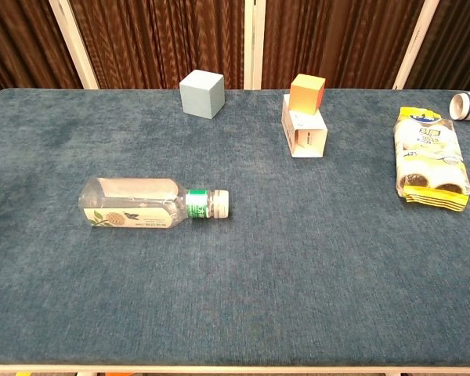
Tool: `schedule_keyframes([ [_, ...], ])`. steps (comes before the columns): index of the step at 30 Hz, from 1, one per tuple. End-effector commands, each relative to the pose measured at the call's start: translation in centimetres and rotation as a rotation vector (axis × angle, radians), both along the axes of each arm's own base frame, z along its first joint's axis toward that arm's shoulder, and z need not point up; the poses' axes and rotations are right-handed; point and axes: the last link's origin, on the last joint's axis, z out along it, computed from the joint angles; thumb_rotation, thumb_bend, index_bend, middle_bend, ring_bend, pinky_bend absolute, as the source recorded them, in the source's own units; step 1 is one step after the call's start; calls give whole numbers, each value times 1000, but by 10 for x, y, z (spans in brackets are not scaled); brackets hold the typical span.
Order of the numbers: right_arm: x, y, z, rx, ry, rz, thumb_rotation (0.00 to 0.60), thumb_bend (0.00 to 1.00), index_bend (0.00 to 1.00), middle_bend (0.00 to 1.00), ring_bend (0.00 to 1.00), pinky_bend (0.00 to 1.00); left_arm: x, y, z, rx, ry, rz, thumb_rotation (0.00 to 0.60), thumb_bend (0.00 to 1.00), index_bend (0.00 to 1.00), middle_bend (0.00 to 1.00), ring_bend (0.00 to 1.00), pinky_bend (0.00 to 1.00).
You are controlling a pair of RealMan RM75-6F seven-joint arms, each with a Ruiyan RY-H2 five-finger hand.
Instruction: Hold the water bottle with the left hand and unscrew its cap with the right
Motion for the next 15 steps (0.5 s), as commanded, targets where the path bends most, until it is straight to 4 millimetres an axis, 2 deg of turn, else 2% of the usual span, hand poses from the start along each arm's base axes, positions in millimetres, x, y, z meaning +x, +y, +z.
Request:
schedule_keyframes([
  [1, 1, -3, -3, 10, -1, 5, 600, 226, 37, 30, 0, 0, 36, 28, -45, -162, -15, -76, 600, 167, 153, 150, 75, 55],
  [6, -1, -8, -4, 23, 7, -4, 600, 226, 37, 30, 0, 0, 57, 48, -89, -289, -25, -64, 600, 152, 135, 143, 75, 67],
  [11, -4, -10, -6, 33, 9, -15, 600, 226, 37, 30, 0, 0, 62, 63, -126, -337, -2, -24, 600, 148, 135, 140, 75, 82],
  [15, -6, -11, -7, 36, 7, -20, 600, 226, 37, 30, 0, 0, 65, 67, -147, -352, 11, 10, 600, 146, 136, 138, 75, 100],
])
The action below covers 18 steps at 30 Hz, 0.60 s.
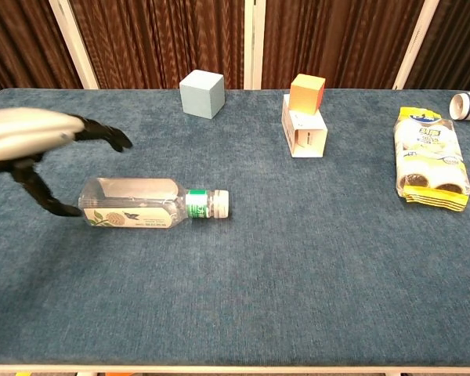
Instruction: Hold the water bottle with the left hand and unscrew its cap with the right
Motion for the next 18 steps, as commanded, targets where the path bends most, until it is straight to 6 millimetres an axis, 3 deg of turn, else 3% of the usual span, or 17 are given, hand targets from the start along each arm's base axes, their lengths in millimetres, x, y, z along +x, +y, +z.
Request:
schedule_keyframes([
  [1, -1, 0, -1, 3, 0, -3, 600, 226, 37, 30, 0, 0, 6, 7, -23, -17, 21, 16, 600, 146, 140, 138, 75, 109],
  [5, -2, 0, -1, 6, 0, -7, 600, 226, 37, 30, 0, 0, 9, 7, -38, -15, 20, 39, 600, 146, 180, 162, 84, 169],
  [12, -4, 1, -1, 7, 0, -12, 600, 226, 37, 30, 0, 0, 14, 10, -49, 16, -19, 73, 600, 149, 263, 283, 214, 338],
  [18, -6, 2, 0, 6, 0, -17, 600, 226, 37, 30, 0, 0, 14, 9, -51, 9, -19, 83, 600, 152, 278, 300, 234, 370],
])
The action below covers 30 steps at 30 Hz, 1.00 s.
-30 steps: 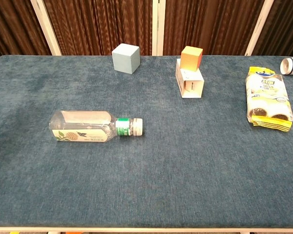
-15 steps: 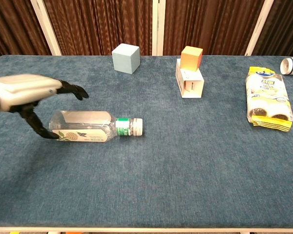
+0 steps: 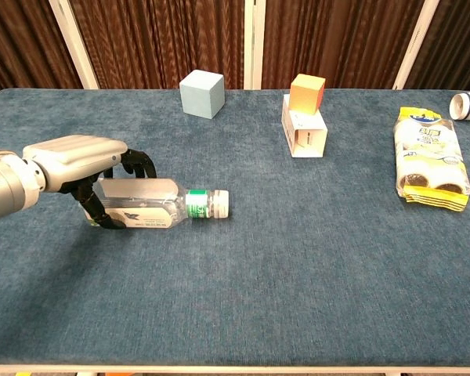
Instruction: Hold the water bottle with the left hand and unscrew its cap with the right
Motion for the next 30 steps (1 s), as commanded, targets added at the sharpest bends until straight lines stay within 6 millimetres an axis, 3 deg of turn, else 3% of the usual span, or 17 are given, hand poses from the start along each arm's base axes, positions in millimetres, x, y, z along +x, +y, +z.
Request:
schedule_keyframes([
  [1, -1, 1, 1, -1, 0, -1, 600, 226, 36, 30, 0, 0, 1, -1, -2, -7, -1, 4, 600, 153, 278, 301, 234, 371],
  [8, -2, 2, 3, -1, 1, -3, 600, 226, 36, 30, 0, 0, 5, 0, -9, -30, -50, 26, 600, 189, 344, 356, 283, 439],
  [14, -1, 1, 3, 6, 3, -1, 600, 226, 37, 30, 0, 0, 10, 5, -9, -48, -204, 76, 600, 394, 543, 545, 474, 639],
  [17, 7, -3, 5, 28, -6, 17, 600, 226, 36, 32, 0, 0, 11, 3, -1, -87, -306, 87, 600, 458, 565, 566, 497, 652],
  [24, 53, -26, 4, 191, -107, 138, 600, 245, 67, 36, 0, 0, 26, -8, 18, -91, -584, 5, 600, 472, 565, 568, 495, 649],
  [30, 102, -59, -13, 438, -221, 199, 600, 244, 151, 36, 0, 0, 42, -9, 22, -72, -706, -79, 600, 474, 565, 576, 494, 641],
])
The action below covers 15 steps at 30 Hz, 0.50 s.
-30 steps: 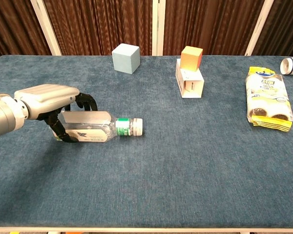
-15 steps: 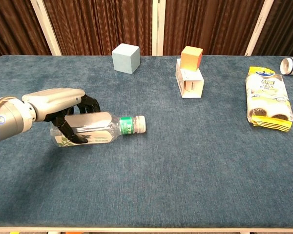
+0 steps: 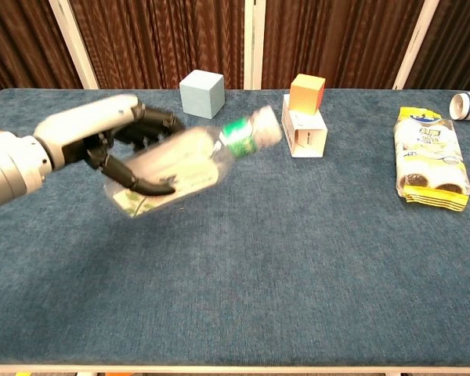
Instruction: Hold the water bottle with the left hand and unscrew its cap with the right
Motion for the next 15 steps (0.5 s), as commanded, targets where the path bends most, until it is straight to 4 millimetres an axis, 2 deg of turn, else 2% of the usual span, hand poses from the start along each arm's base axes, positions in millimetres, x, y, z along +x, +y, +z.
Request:
schedule_keyframes([
  [1, 40, -22, -10, 167, -43, 68, 599, 243, 152, 36, 0, 0, 9, -4, 2, 32, -82, -45, 600, 475, 565, 576, 494, 640],
  [5, 65, -37, -23, 247, -38, 109, 571, 212, 153, 35, 0, 0, 19, -7, -1, 39, -104, -68, 600, 476, 565, 577, 494, 634],
  [8, 79, -44, -32, 292, -18, 122, 522, 144, 158, 34, 0, 0, 24, -9, -4, 35, -116, -73, 600, 476, 565, 578, 495, 631],
  [11, 88, -52, -37, 312, 6, 127, 504, 104, 166, 34, 0, 0, 28, -11, -5, 36, -126, -79, 600, 476, 565, 578, 494, 630],
  [15, 95, -57, -42, 342, 25, 114, 501, 97, 171, 34, 0, 0, 30, -12, -5, 36, -132, -77, 600, 476, 565, 578, 495, 630],
])
